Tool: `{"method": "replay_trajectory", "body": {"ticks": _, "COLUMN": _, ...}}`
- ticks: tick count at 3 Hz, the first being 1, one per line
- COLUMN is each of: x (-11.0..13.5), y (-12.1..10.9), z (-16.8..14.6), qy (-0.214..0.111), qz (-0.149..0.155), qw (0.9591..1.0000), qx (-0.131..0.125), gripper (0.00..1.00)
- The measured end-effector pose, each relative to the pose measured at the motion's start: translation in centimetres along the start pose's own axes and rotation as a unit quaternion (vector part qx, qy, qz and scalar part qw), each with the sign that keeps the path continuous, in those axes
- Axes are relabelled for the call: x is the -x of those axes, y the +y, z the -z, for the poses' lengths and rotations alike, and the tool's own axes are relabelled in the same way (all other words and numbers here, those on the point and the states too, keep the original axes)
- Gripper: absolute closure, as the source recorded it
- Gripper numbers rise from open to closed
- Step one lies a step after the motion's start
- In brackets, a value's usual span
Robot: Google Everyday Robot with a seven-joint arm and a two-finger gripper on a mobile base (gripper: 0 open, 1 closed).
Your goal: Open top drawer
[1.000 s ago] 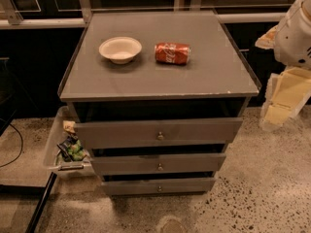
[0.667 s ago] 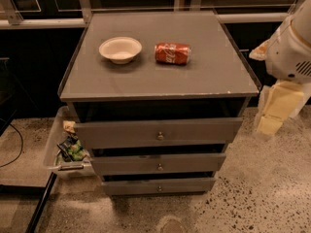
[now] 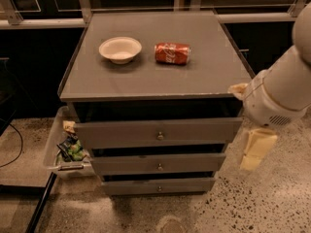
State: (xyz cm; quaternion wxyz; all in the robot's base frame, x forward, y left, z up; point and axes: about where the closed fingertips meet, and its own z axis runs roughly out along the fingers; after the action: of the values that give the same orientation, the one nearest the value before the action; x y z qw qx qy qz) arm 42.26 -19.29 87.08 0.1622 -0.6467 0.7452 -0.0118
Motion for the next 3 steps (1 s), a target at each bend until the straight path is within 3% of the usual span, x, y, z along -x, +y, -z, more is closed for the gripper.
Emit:
{"method": "replay_trajectory", "body": {"ticks": 2, "x": -1.9, "y": 0.6, "z": -7.8, "qy": -0.060, "qz": 0.060, "qw": 0.9964, "qx": 0.004, "gripper": 0.00}}
{"method": "replay_trajectory", "body": {"ticks": 3, "x": -1.9, "y": 0.6, "z": -7.8, "qy": -0.060, "qz": 0.060, "qw": 0.9964, "qx": 0.004, "gripper": 0.00}}
